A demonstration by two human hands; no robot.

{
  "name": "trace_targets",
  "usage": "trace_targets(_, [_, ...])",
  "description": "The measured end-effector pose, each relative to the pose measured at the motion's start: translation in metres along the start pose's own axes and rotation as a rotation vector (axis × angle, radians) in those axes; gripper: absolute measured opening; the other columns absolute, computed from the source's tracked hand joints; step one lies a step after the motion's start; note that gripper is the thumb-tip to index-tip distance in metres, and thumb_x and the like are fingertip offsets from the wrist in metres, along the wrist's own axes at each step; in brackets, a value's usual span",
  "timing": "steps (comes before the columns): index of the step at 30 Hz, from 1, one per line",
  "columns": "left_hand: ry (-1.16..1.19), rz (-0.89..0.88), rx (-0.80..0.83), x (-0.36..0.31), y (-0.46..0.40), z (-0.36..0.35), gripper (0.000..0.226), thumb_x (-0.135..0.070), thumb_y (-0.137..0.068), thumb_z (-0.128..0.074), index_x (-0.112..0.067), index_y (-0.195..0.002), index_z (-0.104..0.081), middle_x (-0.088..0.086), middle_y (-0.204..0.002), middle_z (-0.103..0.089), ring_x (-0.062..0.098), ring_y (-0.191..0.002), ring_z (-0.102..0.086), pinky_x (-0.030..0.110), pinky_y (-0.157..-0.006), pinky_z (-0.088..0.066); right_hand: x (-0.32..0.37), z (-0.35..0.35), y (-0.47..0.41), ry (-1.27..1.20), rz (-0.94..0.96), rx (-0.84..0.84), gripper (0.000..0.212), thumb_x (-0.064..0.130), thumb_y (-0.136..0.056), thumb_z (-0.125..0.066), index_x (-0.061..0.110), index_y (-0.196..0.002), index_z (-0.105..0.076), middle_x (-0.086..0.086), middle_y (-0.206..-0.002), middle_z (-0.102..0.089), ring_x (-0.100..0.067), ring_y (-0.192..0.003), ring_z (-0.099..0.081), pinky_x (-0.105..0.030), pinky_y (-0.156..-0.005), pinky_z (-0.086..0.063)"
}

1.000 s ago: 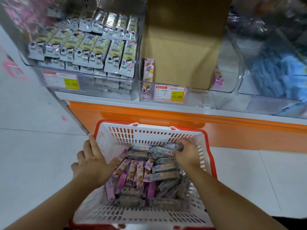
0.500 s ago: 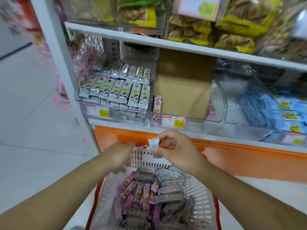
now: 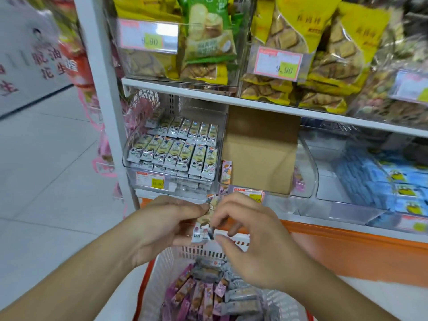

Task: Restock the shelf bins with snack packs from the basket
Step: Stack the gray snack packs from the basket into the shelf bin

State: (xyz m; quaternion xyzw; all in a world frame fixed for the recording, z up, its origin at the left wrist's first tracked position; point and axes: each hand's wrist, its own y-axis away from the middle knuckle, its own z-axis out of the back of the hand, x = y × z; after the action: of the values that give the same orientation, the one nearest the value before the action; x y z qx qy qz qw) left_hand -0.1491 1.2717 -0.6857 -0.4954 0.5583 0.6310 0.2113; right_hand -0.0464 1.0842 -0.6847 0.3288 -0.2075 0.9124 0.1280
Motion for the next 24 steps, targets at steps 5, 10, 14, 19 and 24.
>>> trace_targets(5, [-0.038, -0.148, -0.169, -0.003, -0.002, 0.003, 0.034, -0.022, -0.082, -0.086, -0.008, -0.11, -0.073, 0.018, -0.102, -0.077, 0.035, -0.095, -0.074, 0.039, -0.078, -0.062, -0.009, 0.011, -0.009, 0.032, -0.068, -0.136, 0.028, 0.007, -0.09, -0.071, 0.026, -0.108, -0.063, 0.012, -0.115, -0.058, -0.018, -0.109, -0.061, -0.032, -0.081, -0.054])
trace_targets(10, [-0.017, -0.165, -0.14, -0.006, -0.001, -0.002, 0.029, -0.02, -0.084, -0.083, -0.008, -0.109, -0.072, 0.019, -0.097, -0.077, 0.029, -0.083, -0.072, 0.032, -0.068, -0.061, -0.011, 0.003, -0.021, 0.163, -0.137, 0.051, 0.081, 0.047, -0.085, -0.083, 0.043, -0.152, -0.037, 0.033, -0.156, -0.028, 0.003, -0.151, -0.025, -0.015, -0.117, -0.024])
trace_targets(14, [-0.01, -0.155, -0.163, -0.005, -0.004, 0.002, 0.033, -0.023, -0.084, -0.084, -0.009, -0.11, -0.071, 0.018, -0.099, -0.077, 0.037, -0.093, -0.075, 0.038, -0.074, -0.063, -0.013, -0.005, -0.029, 0.176, -0.168, 0.081, 0.091, 0.053, -0.082, -0.083, 0.046, -0.156, -0.03, 0.038, -0.157, -0.023, 0.01, -0.15, -0.019, -0.022, -0.121, -0.024])
trace_targets(19, [0.007, -0.154, -0.19, -0.013, -0.007, 0.014, 0.028, -0.027, -0.087, -0.081, -0.01, -0.108, -0.074, 0.013, -0.1, -0.078, 0.029, -0.091, -0.076, 0.043, -0.082, -0.065, -0.013, -0.011, -0.046, 0.14, -0.197, 0.065, 0.091, 0.057, -0.08, -0.084, 0.054, -0.152, -0.028, 0.041, -0.155, -0.024, 0.014, -0.145, -0.023, -0.023, -0.118, -0.028])
trace_targets(24, [-0.351, -0.267, -0.567, -0.03, -0.023, 0.055, 0.03, -0.044, -0.098, -0.064, -0.025, -0.121, -0.068, -0.01, -0.12, -0.072, 0.015, -0.112, -0.067, 0.043, -0.104, -0.052, -0.014, -0.009, -0.112, 0.177, -0.227, -0.011, 0.087, 0.061, -0.078, -0.084, 0.05, -0.148, -0.034, 0.032, -0.145, -0.042, 0.005, -0.132, -0.039, -0.023, -0.105, -0.037])
